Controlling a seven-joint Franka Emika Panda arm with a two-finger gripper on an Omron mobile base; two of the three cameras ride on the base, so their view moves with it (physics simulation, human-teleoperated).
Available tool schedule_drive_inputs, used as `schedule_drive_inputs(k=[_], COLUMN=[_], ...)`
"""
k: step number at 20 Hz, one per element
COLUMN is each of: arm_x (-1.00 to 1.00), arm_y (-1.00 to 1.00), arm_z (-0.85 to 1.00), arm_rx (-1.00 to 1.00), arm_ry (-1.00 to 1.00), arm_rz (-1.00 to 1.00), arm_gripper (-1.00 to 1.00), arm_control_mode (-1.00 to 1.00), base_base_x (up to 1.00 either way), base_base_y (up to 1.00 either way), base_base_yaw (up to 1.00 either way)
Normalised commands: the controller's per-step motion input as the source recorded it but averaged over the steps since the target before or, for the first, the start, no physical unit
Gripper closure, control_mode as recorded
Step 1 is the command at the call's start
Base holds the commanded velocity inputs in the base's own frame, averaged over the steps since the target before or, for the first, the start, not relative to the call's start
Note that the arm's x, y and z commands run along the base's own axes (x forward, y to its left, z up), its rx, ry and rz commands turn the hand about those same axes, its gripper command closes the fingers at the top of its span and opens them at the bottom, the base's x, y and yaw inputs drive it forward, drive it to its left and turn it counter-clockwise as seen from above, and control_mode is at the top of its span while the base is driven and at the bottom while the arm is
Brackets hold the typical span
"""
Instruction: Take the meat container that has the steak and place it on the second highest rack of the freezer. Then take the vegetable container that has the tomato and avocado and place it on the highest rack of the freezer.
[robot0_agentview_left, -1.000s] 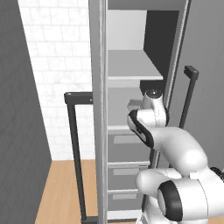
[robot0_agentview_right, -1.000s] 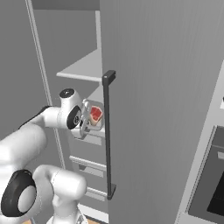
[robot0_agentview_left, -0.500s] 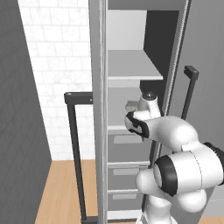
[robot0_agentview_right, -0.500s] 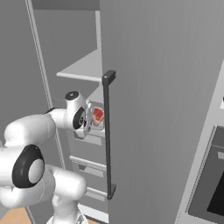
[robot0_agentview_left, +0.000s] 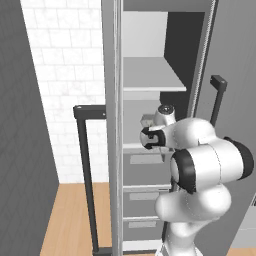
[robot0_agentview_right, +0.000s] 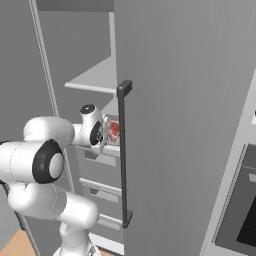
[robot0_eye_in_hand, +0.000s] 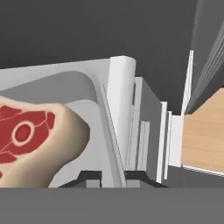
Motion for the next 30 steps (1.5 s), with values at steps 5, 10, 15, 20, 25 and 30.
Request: schedule_drive_inputs(k=[5, 10, 15, 20, 25, 30], arm_x=[0.38, 0.44, 0.48, 0.17, 0.00, 0.00], arm_y=[0.00, 0.00, 0.00, 0.00, 0.00, 0.00], arm_z=[-0.28, -0.16, -0.03, -0.01, 0.00, 0.00], arm_rx=[0.00, 0.00, 0.00, 0.00, 0.00, 0.00], arm_ry=[0.00, 0.00, 0.00, 0.00, 0.00, 0.00], arm_rz=[0.00, 0.00, 0.00, 0.00, 0.00, 0.00], arm_gripper=[1.00, 1.00, 1.00, 1.00, 1.00, -1.00], arm_control_mode=[-1.00, -1.00, -1.00, -1.00, -1.00, -1.00], base_base_x=[0.00, 0.00, 0.00, 0.00, 0.00, 0.00], base_base_y=[0.00, 0.00, 0.00, 0.00, 0.00, 0.00], base_base_yaw=[0.00, 0.00, 0.00, 0.00, 0.00, 0.00])
